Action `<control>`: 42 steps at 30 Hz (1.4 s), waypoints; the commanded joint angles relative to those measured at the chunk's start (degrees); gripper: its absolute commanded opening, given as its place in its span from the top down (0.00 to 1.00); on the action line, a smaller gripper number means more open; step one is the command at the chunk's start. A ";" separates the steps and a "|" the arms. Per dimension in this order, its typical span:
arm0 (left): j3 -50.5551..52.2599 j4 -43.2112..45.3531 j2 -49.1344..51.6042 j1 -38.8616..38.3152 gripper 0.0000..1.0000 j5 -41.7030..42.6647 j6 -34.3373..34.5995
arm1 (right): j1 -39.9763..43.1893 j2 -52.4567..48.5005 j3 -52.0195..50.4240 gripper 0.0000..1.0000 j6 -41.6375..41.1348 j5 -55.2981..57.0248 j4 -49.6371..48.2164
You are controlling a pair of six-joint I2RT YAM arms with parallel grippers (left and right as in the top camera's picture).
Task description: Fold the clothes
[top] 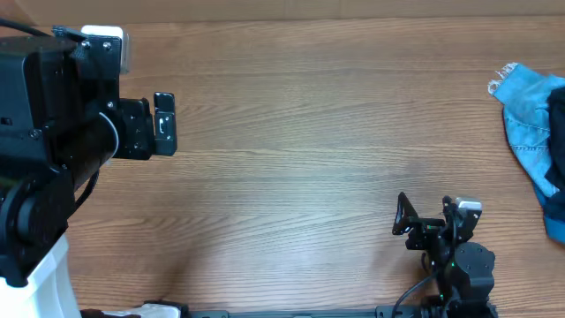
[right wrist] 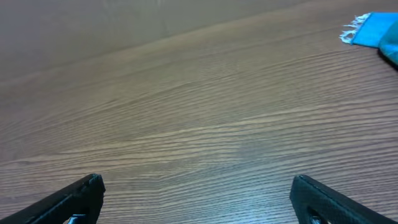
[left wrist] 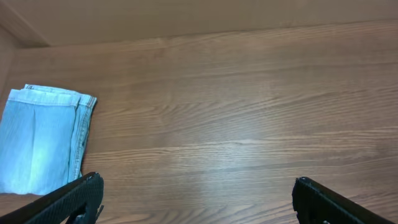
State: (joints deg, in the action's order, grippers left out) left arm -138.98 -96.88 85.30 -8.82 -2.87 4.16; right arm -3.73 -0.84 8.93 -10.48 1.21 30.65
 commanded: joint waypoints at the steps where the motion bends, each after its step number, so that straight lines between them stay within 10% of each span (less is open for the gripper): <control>1: 0.17 0.09 0.20 -0.20 0.00 -0.52 0.57 | 0.37 0.66 -0.63 0.00 -0.24 -0.44 -0.35; 17: 6.08 2.43 -1.14 -0.20 0.00 -3.76 -0.52 | 0.37 0.66 -0.63 0.00 -0.24 -0.44 -0.35; 28: 65.90 56.76 -27.21 -0.20 0.00 6.75 -5.97 | 0.37 0.66 -0.63 0.00 -0.24 -0.44 -0.35; 42: 110.81 66.10 -66.14 -0.20 0.00 6.80 -11.04 | 0.37 0.66 -0.63 0.00 -0.24 -0.44 -0.35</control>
State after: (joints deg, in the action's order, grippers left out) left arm -35.48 -32.49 25.39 -8.93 3.22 -4.89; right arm -3.73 -0.84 8.86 -10.48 0.80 30.52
